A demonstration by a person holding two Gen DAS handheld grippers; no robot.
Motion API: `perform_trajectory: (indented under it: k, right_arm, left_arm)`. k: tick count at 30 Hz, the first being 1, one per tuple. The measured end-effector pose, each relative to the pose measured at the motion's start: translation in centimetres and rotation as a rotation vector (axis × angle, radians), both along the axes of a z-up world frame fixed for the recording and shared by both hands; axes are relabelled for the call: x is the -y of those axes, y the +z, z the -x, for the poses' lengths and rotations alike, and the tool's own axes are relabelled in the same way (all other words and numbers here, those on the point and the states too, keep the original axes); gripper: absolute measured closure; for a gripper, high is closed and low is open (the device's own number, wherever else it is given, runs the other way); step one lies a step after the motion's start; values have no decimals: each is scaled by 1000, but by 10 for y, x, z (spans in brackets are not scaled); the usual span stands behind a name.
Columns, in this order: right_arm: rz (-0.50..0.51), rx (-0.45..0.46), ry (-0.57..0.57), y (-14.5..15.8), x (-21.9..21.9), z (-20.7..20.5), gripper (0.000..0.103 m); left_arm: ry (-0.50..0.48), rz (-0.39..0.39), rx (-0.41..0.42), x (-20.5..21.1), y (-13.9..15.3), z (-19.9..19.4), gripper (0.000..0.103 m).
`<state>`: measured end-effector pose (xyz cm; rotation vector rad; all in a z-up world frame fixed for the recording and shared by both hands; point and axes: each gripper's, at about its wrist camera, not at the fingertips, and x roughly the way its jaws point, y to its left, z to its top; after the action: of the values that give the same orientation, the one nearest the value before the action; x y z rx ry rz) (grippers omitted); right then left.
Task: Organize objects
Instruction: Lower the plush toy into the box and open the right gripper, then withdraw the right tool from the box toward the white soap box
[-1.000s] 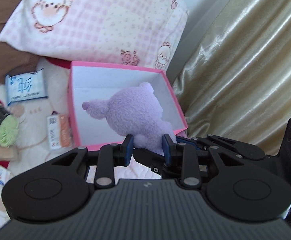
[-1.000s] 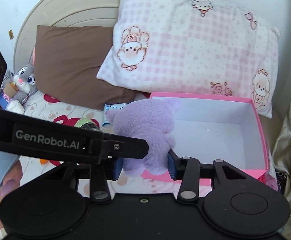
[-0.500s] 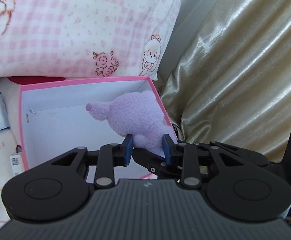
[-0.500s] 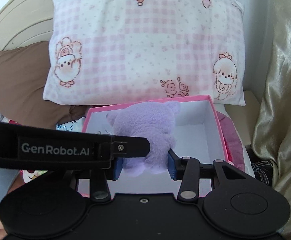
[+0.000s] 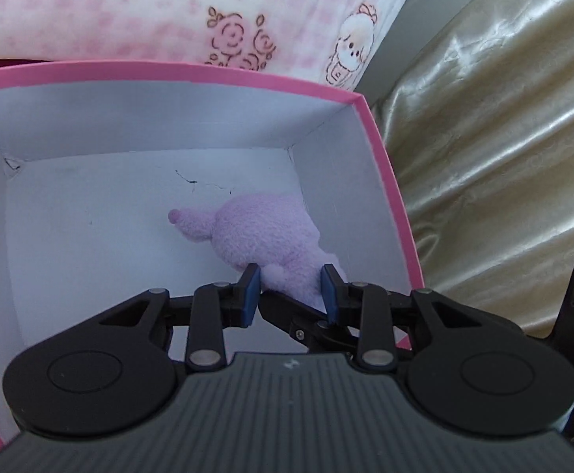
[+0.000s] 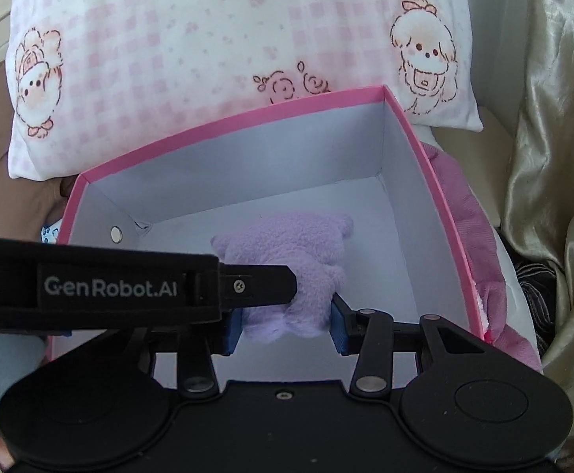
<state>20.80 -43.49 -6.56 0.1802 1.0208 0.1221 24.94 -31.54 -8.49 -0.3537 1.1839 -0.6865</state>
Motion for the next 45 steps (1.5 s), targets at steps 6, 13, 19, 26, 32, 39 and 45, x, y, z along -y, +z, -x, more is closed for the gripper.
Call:
perform_trajectory:
  k: [6, 13, 19, 26, 32, 39, 45]
  right_arm:
    - [46, -1, -20, -13, 1, -7, 55]
    - [163, 5, -27, -18, 2, -9, 55]
    - [165, -33, 85, -21, 3, -8, 48]
    - [165, -39, 53, -23, 6, -5, 64]
    - [158, 14, -23, -25, 5, -5, 62]
    - [139, 47, 18, 17, 11, 22, 40]
    - [83, 76, 46, 72, 22, 52, 40]
  left_arm:
    - [20, 4, -21, 7, -16, -7, 73]
    - [42, 59, -69, 18, -32, -12, 73]
    - [48, 31, -76, 19, -36, -16, 76]
    - [70, -28, -75, 21, -36, -14, 74]
    - [48, -123, 18, 19, -18, -8, 73]
    - [1, -194, 29, 0, 15, 7, 57]
    - [-21, -195, 80, -29, 66, 35, 48]
